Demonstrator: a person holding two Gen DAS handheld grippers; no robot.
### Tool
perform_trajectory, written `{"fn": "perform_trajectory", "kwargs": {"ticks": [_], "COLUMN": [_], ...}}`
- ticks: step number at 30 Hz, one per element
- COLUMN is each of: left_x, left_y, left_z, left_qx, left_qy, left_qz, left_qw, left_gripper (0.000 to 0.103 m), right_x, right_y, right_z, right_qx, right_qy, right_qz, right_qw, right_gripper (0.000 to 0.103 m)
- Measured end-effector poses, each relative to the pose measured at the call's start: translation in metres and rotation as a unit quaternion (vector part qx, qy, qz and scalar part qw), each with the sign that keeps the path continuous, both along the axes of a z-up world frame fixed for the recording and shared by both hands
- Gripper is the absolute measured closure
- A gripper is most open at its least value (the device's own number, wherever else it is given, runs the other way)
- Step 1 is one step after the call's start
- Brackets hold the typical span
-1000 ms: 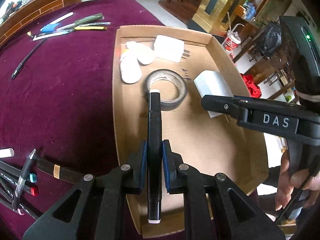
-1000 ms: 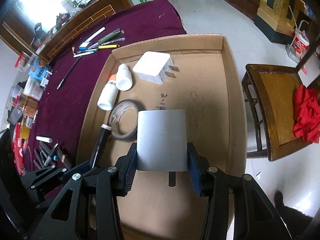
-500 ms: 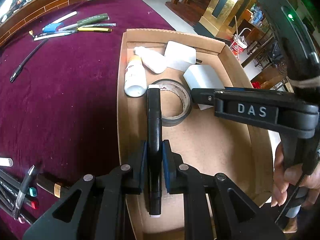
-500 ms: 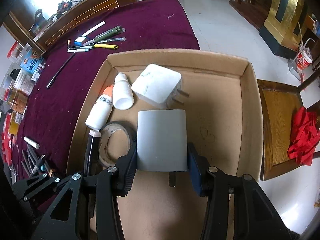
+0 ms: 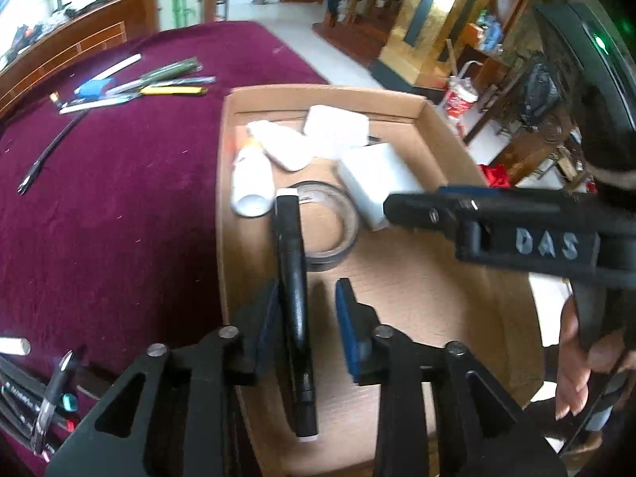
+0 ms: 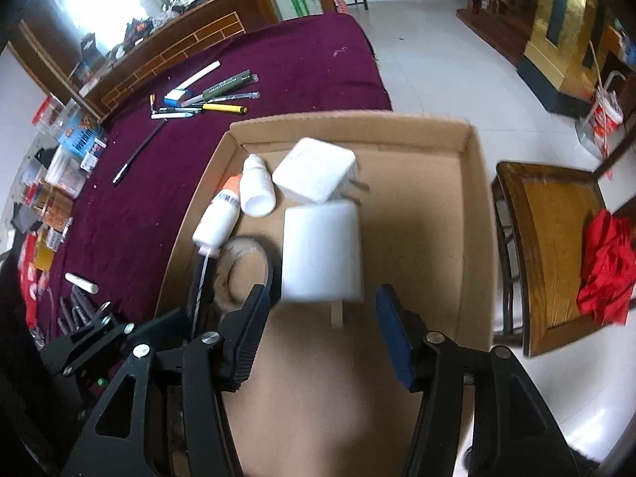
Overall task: Organize rigid objects
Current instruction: 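Lower marker and charger into the tray and open both grippers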
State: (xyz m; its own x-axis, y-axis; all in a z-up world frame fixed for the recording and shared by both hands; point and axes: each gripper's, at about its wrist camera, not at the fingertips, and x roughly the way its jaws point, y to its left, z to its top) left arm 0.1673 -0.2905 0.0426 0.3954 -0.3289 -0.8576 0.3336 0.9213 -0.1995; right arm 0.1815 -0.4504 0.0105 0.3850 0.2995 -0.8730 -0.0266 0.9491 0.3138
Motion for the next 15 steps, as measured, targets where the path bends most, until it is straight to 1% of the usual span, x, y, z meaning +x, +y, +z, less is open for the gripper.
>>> {"fn": "perform_trajectory", "kwargs": {"ticks": [3,7,8,10,12,15], "left_x": [-0.002,-0.010,-0.016,-0.019,-0.019,-0.024], "left_y": [-0.002,-0.006,-0.008,-0.011,-0.011,-0.011], "left_z": [-0.004,-0.014,-0.014,-0.014,-0.015,-0.016], "left_qx": [-0.011,0.005,0.011,0.017,0.016,0.029], "left_qy": [0.005,-0.001,-0.019,-0.027,-0.030,-0.038], "left_qz": [-0.020,-0.040,-0.049,-0.060,-0.056,-0.063], "left_qw": [0.9997,0.9992,0.9986,0.9977,0.9979,0.9969], "left_gripper": [0.072,0.072,0.072,0.072,0.072,0.072], "right_x": [-0.025,-0.050,-0.053,-0.059,-0.066,-0.079], "right_y": [-0.003,0.002,0.003,0.003,0.000,-0.003], "right_z": [-0.004,-0.015,-0.015,-0.011,-0.006,0.004], "right_qx": [0.018,0.031,0.028,0.031,0.039,0.041], "right_qy": [0.004,0.015,0.013,0.008,0.002,-0.009], "right_qz": [-0.018,-0.027,-0.028,-0.033,-0.044,-0.056], "right_qw": [1.000,0.999,0.999,0.999,0.998,0.998], "right_gripper": [0.052,0.052,0.052,0.052,0.052,0.052]}}
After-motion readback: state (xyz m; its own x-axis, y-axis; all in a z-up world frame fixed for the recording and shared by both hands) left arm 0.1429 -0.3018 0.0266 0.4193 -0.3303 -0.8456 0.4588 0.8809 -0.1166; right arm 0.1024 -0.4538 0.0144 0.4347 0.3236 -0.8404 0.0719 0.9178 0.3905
